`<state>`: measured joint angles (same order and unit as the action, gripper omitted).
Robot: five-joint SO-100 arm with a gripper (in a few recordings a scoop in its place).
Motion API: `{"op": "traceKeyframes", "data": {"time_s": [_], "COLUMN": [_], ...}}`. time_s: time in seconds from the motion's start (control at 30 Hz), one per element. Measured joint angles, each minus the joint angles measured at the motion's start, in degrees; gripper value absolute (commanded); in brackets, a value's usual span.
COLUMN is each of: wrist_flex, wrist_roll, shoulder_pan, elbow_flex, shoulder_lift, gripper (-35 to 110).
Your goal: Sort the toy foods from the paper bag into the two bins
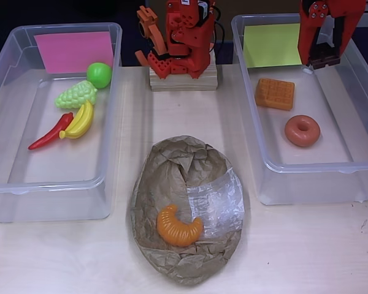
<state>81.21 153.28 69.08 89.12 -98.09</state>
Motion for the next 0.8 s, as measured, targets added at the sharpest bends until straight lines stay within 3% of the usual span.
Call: {"op": "traceKeyframes", "data": {"time_s": [0.2,0.37,0.53,0.8], "wrist_flex": [-10.3,-20.0,-21.5,-24.6], "wrist_roll": [16.1,17.3,17.6,17.7], "shoulder_pan": [8.3,12.2,12.6,12.0], "elbow_flex": [8.3,13.4,14.0,15.8], "shoulder_lift": [3.4,6.3,7.4,7.4], "gripper": [10,19,20,36]}}
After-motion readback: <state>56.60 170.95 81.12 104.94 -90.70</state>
